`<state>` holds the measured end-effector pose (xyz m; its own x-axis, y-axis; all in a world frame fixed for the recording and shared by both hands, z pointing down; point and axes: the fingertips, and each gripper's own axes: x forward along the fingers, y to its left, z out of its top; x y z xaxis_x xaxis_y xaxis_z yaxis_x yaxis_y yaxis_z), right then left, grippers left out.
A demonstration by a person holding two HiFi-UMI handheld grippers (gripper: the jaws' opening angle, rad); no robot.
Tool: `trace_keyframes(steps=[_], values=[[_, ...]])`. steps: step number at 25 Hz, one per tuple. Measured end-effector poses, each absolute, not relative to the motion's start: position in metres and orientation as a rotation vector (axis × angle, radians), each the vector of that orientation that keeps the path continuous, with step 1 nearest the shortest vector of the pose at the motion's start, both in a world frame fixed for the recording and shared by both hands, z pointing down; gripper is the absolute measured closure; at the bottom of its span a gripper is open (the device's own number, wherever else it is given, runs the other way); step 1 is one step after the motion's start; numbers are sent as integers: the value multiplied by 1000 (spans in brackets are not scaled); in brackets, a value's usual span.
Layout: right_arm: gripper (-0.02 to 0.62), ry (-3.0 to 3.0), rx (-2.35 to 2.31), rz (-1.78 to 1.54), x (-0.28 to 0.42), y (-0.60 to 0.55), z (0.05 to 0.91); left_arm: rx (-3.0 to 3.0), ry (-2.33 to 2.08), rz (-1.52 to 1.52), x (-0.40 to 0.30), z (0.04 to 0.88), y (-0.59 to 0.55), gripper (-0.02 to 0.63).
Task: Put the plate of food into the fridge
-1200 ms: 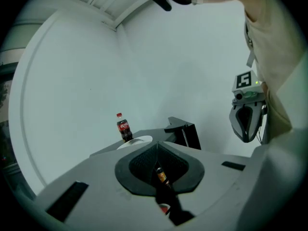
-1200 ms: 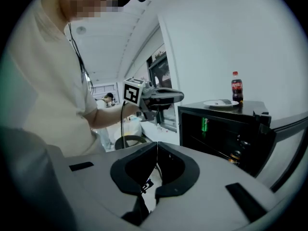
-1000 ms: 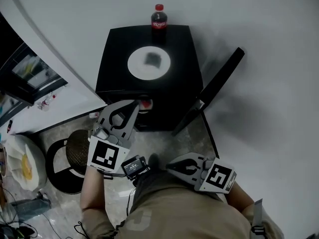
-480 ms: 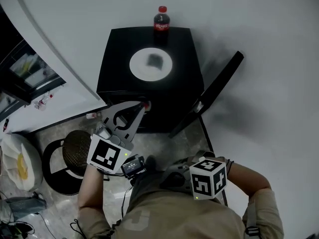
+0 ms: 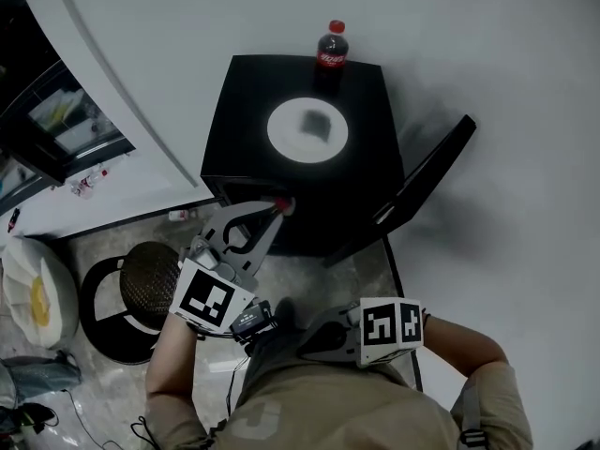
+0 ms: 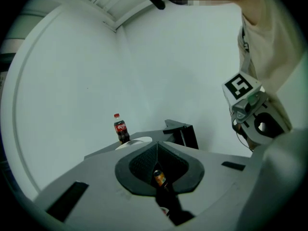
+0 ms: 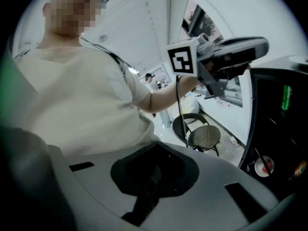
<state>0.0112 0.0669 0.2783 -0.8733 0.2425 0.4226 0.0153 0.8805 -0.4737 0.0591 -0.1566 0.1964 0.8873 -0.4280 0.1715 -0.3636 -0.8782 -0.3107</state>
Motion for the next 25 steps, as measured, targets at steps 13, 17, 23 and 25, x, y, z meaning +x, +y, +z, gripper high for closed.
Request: trace_keyframes(steps=[13, 17, 23, 25], values=[[574, -2730, 739, 753, 70, -18, 275, -2322, 300, -863, 90, 250, -217, 352], [574, -2718, 740, 748, 73, -15, 279, -2099, 198, -1013, 108, 272, -223, 285], [574, -2714, 719, 716, 74, -16, 280, -1887, 161, -1138, 128, 287, -233, 282], [574, -2720, 714, 715, 76, -15, 280, -1842, 169, -1181, 130, 294, -237, 284]])
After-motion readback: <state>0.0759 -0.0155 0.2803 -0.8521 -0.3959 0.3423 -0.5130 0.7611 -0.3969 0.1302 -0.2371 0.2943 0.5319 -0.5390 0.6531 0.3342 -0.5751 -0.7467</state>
